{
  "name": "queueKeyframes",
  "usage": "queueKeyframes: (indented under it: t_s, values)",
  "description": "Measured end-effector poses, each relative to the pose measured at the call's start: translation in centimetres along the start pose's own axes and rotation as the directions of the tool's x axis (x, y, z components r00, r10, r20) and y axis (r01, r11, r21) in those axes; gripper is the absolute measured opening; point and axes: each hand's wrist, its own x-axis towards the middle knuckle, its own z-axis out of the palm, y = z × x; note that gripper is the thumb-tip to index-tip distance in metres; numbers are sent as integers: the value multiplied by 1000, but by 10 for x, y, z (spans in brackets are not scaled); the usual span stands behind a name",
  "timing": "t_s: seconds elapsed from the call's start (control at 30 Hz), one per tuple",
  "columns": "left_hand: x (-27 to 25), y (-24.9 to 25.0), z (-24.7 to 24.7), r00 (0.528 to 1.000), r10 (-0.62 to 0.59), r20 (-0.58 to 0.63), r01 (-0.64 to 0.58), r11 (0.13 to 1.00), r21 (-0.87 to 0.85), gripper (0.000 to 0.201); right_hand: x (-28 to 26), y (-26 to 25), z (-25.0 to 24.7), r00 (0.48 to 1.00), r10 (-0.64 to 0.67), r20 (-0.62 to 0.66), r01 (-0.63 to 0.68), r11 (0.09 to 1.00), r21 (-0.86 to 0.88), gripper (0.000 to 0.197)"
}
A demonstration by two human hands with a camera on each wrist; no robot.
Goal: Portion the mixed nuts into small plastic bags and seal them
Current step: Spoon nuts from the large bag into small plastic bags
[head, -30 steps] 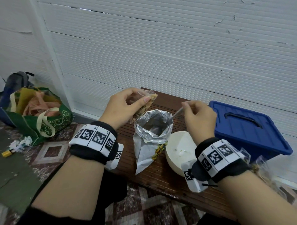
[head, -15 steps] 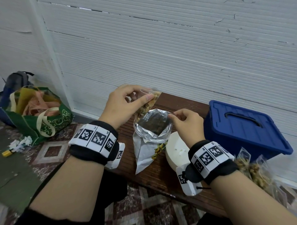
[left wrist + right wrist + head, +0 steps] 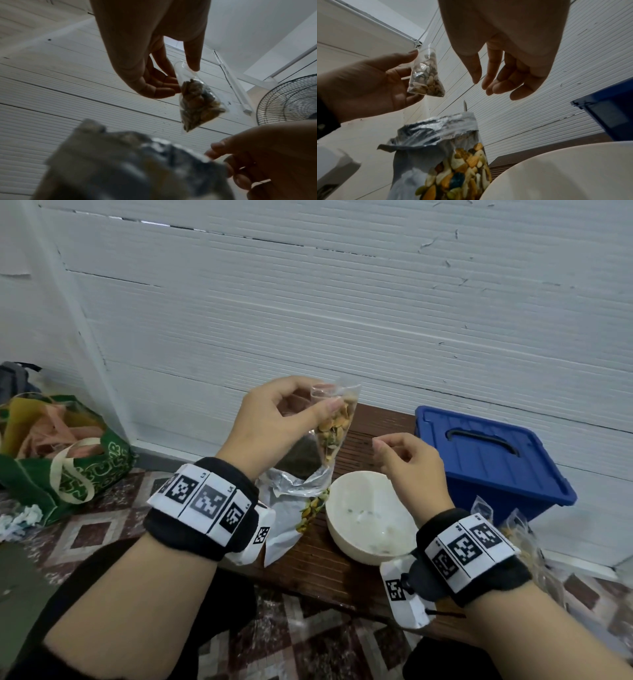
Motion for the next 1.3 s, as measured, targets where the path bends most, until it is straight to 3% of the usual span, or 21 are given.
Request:
queueKeyframes:
  t_s: [0.17,0.33,0.67,0.93,1.3]
  values:
    - [-6,1,37,995,-3,97,2,1000,14,23,-10,14,-39,996,49,-76,-44,997,61,11]
    - [-18,-1,83,987,-2,159,2,1000,-1,17,-18,28,-78,981,118,-154,-95,984,151,10]
    - [-44,-32,157,950,-208,233,230,970,-72,9,-20,27,-136,939,185,-289,-58,916,398,8]
    - [-39,-49,195,909,-346,232,388,905,-173,7,-20,33,-146,922,224,-316,-62,890,452,8]
    - [-38,-63,212,918,-330,218,332,943,30,12,-20,38,-147,919,235,-315,-71,887,457,7]
